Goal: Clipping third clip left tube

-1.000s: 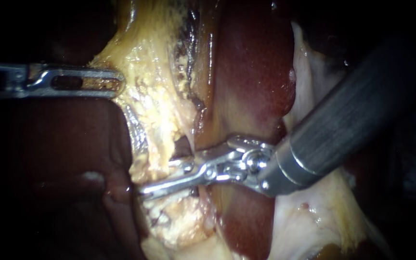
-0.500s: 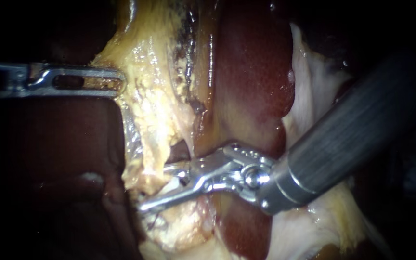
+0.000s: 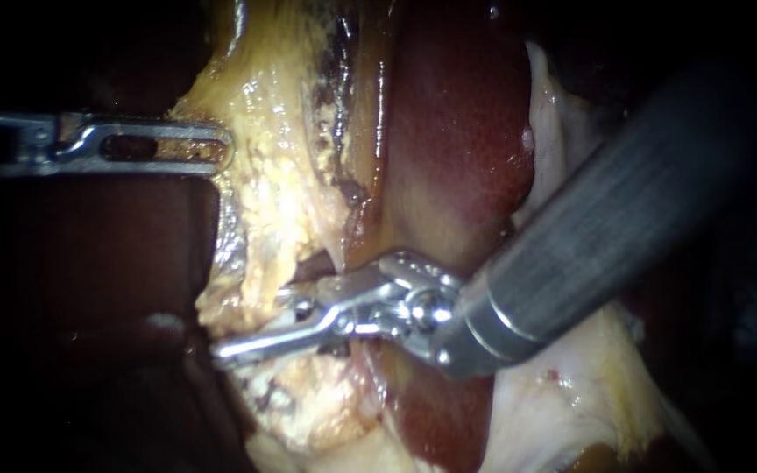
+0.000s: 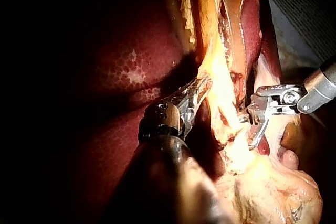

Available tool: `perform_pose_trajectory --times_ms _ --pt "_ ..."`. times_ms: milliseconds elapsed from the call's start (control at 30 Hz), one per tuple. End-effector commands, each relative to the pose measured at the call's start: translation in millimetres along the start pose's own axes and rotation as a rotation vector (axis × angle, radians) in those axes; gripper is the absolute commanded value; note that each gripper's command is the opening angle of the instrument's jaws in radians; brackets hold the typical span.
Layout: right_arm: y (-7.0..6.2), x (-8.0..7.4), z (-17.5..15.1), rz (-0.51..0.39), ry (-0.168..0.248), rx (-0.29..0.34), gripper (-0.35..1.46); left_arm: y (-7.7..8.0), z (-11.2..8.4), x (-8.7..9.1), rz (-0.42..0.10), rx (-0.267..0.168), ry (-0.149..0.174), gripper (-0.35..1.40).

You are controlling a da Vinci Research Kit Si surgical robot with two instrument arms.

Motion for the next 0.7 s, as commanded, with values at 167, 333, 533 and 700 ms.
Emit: perform_pose_trajectory --times_ms 167,333,533,700 --pt "0.0 0.4 -0.3 0.03 0.004 -0.011 0.52 0.0 0.0 0.0 0.0 0.0 0.0 -0.35" --pt "-0.1 0.4 -0.2 0.048 0.001 -0.012 0.49 0.0 0.0 0.0 0.0 0.0 0.0 -0.35" --pt "0.5 0.5 -0.8 0.098 -0.012 -0.018 -0.18 -0.1 0.0 0.0 0.0 0.0 0.0 -0.35" --pt "2.0 1.0 -2.2 0.099 -0.044 -0.01 -0.35 -0.1 0.0 0.0 0.0 -0.001 0.0 -0.35"
